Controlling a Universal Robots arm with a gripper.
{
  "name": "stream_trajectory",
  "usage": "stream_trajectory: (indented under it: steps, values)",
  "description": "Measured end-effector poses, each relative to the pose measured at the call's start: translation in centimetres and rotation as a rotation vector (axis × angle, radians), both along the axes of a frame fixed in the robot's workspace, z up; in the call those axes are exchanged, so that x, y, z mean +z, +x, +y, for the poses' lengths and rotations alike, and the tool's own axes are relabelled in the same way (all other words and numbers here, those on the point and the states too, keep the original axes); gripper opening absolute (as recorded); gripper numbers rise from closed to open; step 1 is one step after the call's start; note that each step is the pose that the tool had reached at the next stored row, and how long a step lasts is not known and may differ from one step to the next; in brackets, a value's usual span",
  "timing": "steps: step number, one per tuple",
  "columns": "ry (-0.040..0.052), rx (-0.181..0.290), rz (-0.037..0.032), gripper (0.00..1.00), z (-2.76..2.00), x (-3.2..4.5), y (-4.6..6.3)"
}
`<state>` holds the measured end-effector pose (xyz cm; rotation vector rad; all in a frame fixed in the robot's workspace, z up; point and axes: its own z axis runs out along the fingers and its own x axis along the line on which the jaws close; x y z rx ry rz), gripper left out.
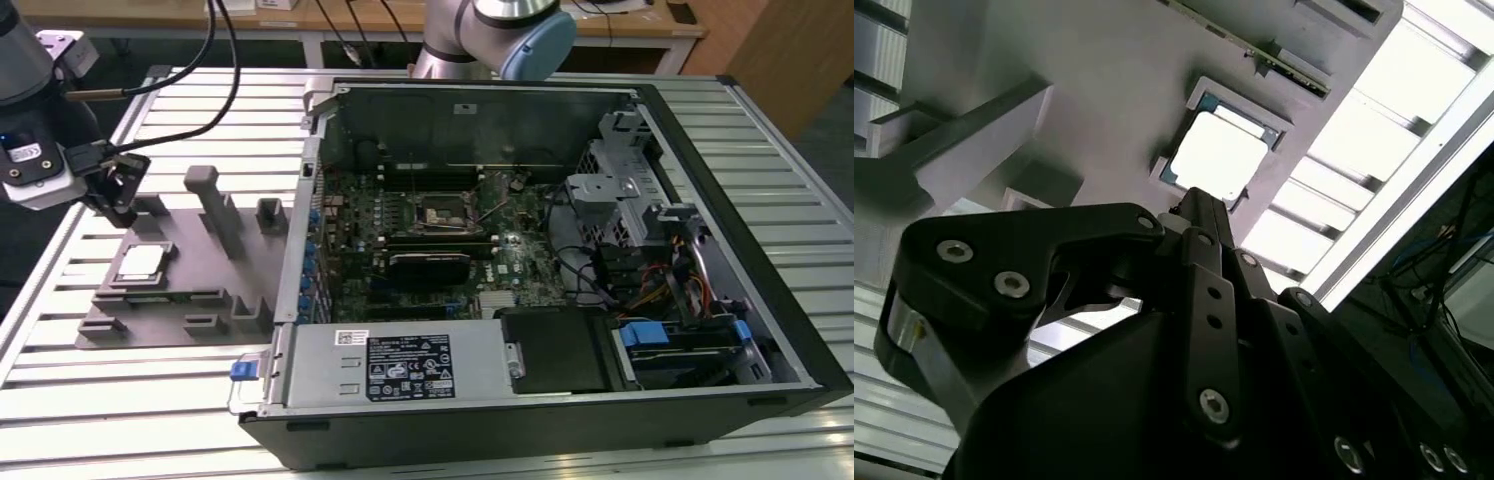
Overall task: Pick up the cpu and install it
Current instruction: 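Pick up the cpu and move it towards the insertion slot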
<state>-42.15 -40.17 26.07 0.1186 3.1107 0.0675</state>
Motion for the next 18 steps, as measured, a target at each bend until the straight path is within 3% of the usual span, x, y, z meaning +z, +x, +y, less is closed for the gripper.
stream_trajectory:
  steps: [18]
  values:
    - [0.0001,0.001,0.0030,0.11,-0.38,-1.55,-0.4]
